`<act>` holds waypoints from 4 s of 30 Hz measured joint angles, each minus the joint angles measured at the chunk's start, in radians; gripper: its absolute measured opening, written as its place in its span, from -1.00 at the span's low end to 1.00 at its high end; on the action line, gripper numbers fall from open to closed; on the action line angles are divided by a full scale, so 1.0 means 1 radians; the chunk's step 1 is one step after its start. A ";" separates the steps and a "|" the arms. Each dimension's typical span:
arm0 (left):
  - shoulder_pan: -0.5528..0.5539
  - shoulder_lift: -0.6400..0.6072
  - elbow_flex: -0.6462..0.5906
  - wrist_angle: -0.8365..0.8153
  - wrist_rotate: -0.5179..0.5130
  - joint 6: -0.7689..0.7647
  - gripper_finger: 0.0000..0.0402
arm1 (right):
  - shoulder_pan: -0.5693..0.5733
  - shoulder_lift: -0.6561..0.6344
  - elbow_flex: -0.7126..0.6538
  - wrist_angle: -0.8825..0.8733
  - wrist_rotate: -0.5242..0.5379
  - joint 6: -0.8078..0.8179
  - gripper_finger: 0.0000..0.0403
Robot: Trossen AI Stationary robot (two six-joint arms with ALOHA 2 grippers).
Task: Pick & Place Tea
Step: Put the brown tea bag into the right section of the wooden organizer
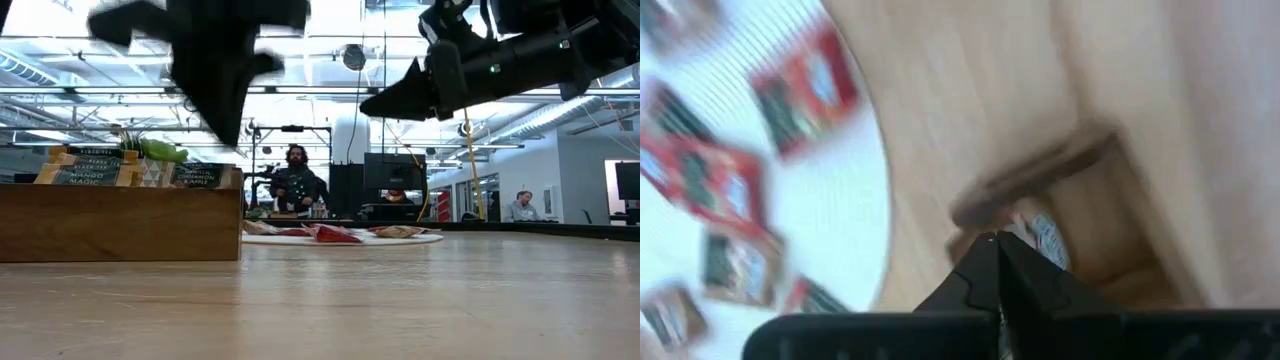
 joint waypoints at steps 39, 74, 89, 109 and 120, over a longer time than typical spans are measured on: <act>0.266 -0.795 -0.877 1.057 0.007 0.151 -0.20 | -0.184 0.204 0.295 -0.952 -0.059 0.128 0.03; 0.266 -0.795 -0.877 1.012 0.023 0.129 -0.17 | -0.321 0.216 0.329 -1.014 -0.186 0.078 -0.27; 0.266 -0.795 -0.877 1.012 0.024 0.102 -0.17 | -0.282 0.224 0.325 -0.998 -0.105 0.061 -0.96; 0.397 -0.649 -0.816 1.165 0.247 -0.296 -0.17 | 0.015 0.252 0.356 -0.417 0.367 -0.494 -1.00; 0.558 -0.523 -0.666 0.990 0.383 -0.452 -0.09 | 0.046 0.301 0.357 -0.280 0.364 -0.554 -1.00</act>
